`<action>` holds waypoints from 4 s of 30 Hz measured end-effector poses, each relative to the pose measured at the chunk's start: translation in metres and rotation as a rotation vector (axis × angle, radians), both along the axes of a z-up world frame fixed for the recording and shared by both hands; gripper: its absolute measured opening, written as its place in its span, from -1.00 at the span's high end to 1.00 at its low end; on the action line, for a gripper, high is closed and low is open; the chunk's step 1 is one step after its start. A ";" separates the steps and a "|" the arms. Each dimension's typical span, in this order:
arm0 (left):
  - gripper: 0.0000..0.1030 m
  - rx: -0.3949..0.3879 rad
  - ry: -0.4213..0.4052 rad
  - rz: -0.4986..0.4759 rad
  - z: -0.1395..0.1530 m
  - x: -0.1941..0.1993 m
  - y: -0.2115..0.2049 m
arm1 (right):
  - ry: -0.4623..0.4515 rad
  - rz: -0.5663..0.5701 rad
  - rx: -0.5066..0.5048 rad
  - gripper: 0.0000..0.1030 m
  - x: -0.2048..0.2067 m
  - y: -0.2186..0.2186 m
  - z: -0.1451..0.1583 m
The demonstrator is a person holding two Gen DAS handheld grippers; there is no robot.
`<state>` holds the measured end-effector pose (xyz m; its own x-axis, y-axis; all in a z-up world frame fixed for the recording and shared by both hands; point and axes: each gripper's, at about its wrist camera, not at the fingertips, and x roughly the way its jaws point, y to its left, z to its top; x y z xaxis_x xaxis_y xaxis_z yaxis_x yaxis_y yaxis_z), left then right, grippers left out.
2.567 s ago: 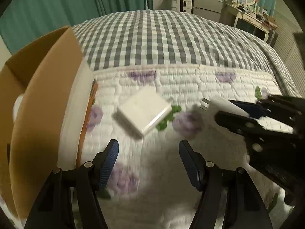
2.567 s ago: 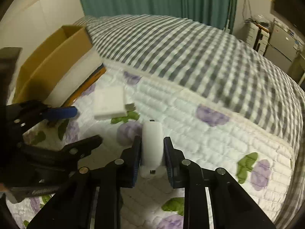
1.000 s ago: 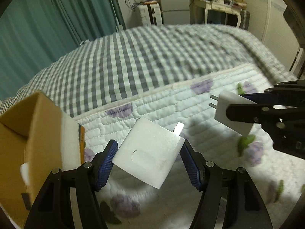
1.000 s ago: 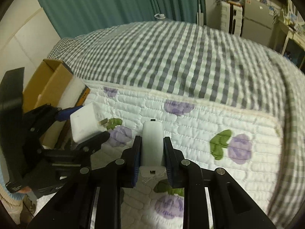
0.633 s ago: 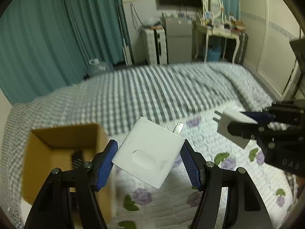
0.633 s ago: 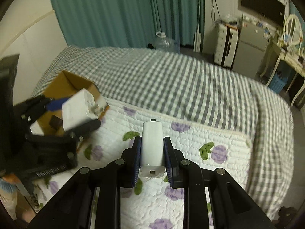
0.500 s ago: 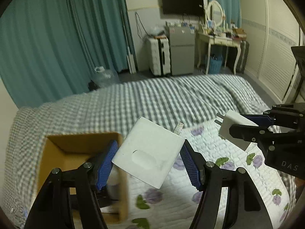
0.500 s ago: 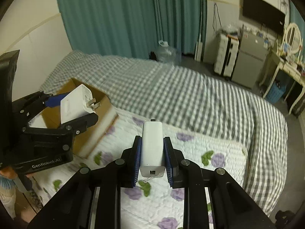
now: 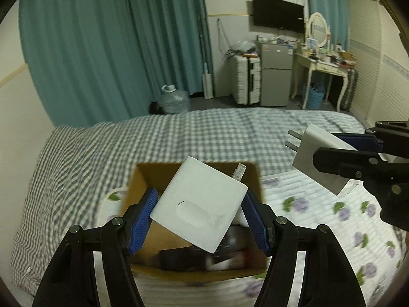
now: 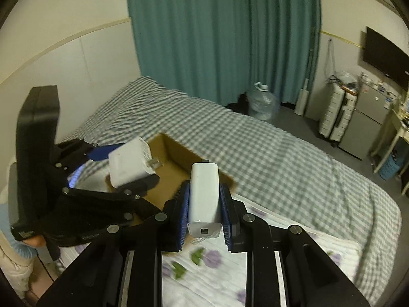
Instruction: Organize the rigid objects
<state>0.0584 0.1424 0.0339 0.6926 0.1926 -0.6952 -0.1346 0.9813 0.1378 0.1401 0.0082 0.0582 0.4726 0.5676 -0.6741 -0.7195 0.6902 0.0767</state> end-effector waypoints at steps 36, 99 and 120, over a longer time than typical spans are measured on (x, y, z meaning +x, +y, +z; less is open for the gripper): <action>-0.36 0.039 0.136 0.016 -0.096 0.033 0.043 | 0.109 -0.055 -0.065 0.18 0.075 0.075 -0.104; -0.60 -0.001 -0.291 0.043 -0.012 -0.117 -0.016 | -0.305 -0.506 0.081 -1.00 -0.120 -0.049 -0.060; -0.60 -0.049 -0.294 0.043 -0.011 -0.121 -0.009 | -0.292 -0.537 0.081 -1.00 -0.117 -0.047 -0.057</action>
<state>-0.0630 0.1329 0.0232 0.8573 0.1975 -0.4754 -0.2033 0.9783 0.0398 0.0227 -0.0385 0.0014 0.8653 0.2431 -0.4383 -0.2720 0.9623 -0.0032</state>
